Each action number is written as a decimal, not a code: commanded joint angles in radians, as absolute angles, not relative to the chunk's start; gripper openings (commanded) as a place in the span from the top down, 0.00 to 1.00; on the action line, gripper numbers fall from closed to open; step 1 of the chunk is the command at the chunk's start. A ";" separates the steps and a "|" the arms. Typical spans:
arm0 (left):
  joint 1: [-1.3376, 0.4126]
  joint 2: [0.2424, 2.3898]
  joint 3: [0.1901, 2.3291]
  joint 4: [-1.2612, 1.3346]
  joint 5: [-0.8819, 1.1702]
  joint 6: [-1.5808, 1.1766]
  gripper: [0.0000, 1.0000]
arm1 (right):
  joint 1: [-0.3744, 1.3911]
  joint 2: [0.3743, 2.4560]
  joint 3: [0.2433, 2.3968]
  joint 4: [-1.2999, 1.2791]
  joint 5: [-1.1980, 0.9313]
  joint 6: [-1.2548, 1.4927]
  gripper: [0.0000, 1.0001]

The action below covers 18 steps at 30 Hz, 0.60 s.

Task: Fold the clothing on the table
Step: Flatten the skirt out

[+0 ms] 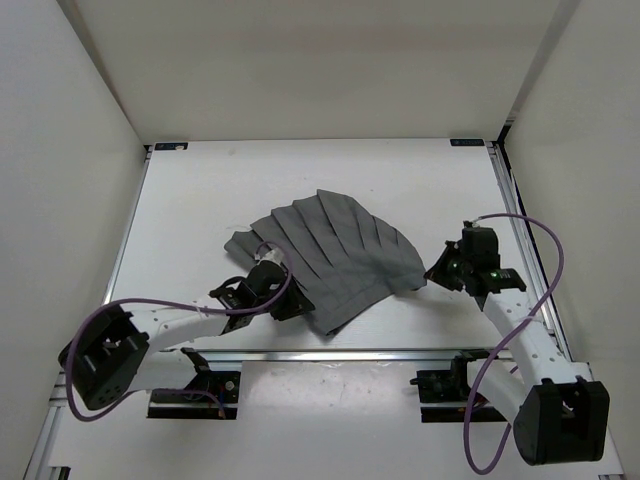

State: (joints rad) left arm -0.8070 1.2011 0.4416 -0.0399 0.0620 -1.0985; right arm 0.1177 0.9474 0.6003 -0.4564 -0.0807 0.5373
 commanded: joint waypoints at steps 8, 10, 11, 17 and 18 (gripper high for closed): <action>-0.798 1.295 0.422 0.000 0.083 -1.091 0.90 | 0.095 0.890 0.601 -0.486 -0.067 0.523 1.00; -0.787 1.281 0.428 -0.056 0.087 -1.080 0.66 | 0.087 0.882 0.594 -0.489 -0.072 0.523 1.00; -0.779 1.264 0.431 -0.066 0.089 -1.078 0.56 | 0.087 0.879 0.594 -0.494 -0.072 0.526 1.00; -0.772 1.143 0.423 -0.110 0.083 -1.095 0.31 | 0.092 0.888 0.583 -0.485 -0.078 0.526 1.00; -0.770 1.128 0.420 -0.120 0.084 -1.098 0.33 | 0.092 0.893 0.587 -0.482 -0.074 0.528 1.00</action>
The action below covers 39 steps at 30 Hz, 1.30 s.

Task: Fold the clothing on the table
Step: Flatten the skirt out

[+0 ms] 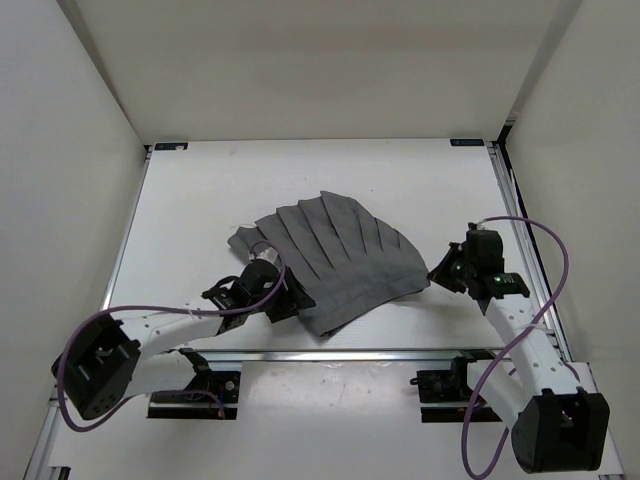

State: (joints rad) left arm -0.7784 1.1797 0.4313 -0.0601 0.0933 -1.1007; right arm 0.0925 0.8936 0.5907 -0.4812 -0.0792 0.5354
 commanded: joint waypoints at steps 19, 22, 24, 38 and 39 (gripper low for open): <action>-0.767 1.313 0.411 -0.028 0.060 -1.085 0.42 | 0.107 0.903 0.595 -0.485 -0.086 0.546 1.00; -0.764 1.411 0.488 -0.024 0.071 -1.045 1.00 | 0.092 0.888 0.597 -0.500 -0.095 0.545 1.00; -0.738 1.442 0.500 -0.017 0.084 -1.019 1.00 | 0.087 0.881 0.589 -0.505 -0.097 0.542 0.99; -0.469 1.580 0.857 -0.250 0.002 -0.643 1.00 | 0.267 1.023 0.468 -0.499 -0.308 0.554 1.00; -0.485 1.592 0.867 -0.253 0.003 -0.641 1.00 | 0.296 1.054 0.466 -0.492 -0.314 0.560 1.00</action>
State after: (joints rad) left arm -0.4736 1.5669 0.8196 -0.1982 0.0380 -0.7273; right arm 0.2455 1.0084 0.4816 -0.4976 -0.2375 0.5507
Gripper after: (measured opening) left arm 0.023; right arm 0.003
